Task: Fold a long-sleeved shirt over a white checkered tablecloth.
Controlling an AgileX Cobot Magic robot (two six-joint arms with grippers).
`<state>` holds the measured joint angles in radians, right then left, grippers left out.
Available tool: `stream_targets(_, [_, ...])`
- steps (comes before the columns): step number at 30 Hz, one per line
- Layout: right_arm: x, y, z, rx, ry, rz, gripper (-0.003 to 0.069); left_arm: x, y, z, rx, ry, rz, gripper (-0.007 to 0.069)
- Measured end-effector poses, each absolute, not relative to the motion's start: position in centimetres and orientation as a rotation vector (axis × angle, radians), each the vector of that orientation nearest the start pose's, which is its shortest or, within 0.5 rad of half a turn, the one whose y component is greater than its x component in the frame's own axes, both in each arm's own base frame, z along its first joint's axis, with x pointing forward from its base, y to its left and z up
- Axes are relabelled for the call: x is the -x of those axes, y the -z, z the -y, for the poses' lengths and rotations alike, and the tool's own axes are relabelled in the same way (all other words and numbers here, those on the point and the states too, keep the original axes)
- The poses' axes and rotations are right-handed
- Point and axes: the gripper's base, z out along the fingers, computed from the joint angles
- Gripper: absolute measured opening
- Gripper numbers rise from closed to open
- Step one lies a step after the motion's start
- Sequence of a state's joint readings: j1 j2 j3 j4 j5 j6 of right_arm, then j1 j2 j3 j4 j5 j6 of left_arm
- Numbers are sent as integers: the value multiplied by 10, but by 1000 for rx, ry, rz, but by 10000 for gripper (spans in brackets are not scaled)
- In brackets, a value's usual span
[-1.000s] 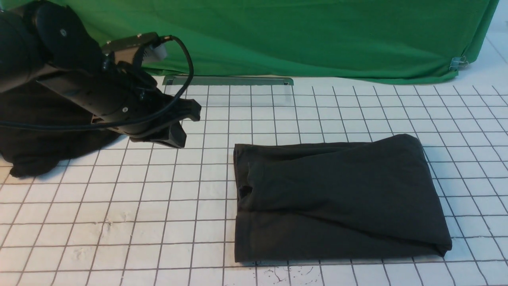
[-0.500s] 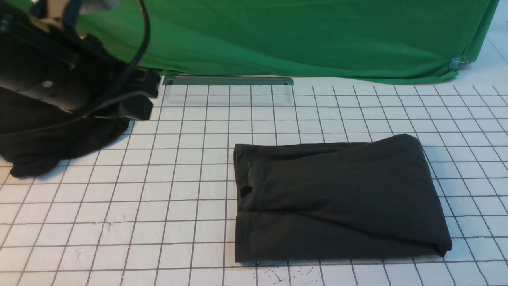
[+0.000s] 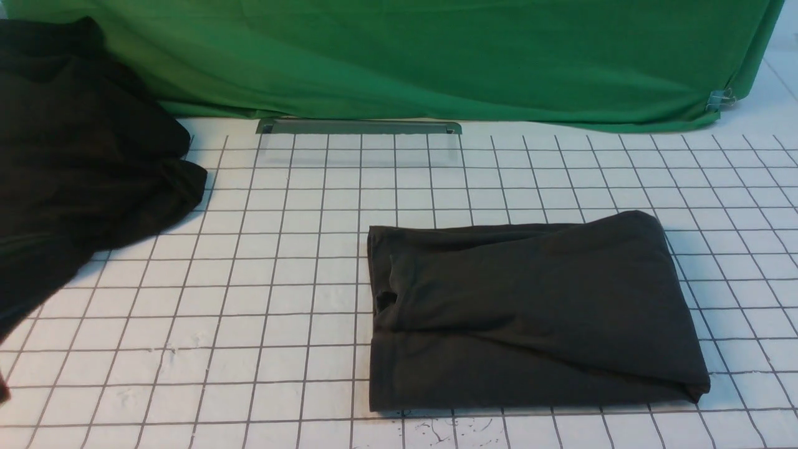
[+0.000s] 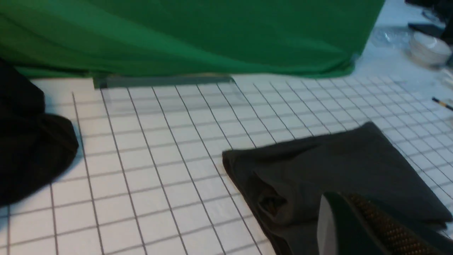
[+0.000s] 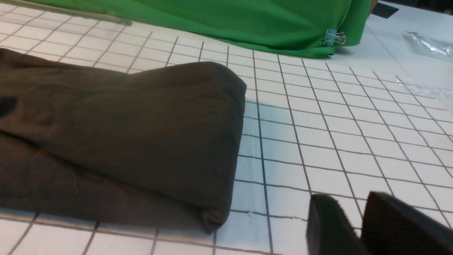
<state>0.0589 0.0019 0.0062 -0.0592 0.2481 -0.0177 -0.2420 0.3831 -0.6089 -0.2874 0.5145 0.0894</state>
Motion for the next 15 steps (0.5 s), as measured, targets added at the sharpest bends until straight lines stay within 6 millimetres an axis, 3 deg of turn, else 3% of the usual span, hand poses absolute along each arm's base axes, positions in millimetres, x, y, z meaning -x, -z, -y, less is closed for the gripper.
stream_targets(5, [-56, -189, -2, 106, 25, -1736, 167, -53, -292, 21, -137, 371, -1604, 25])
stream_targets(8, [-56, -189, -2, 106, 25, -1736, 176, -49, -273, 19, -125, 364, -1571, 25])
stream_targets(15, [-56, -189, -2, 106, 25, -1736, 192, -56, -219, 19, -159, 303, -1697, 25])
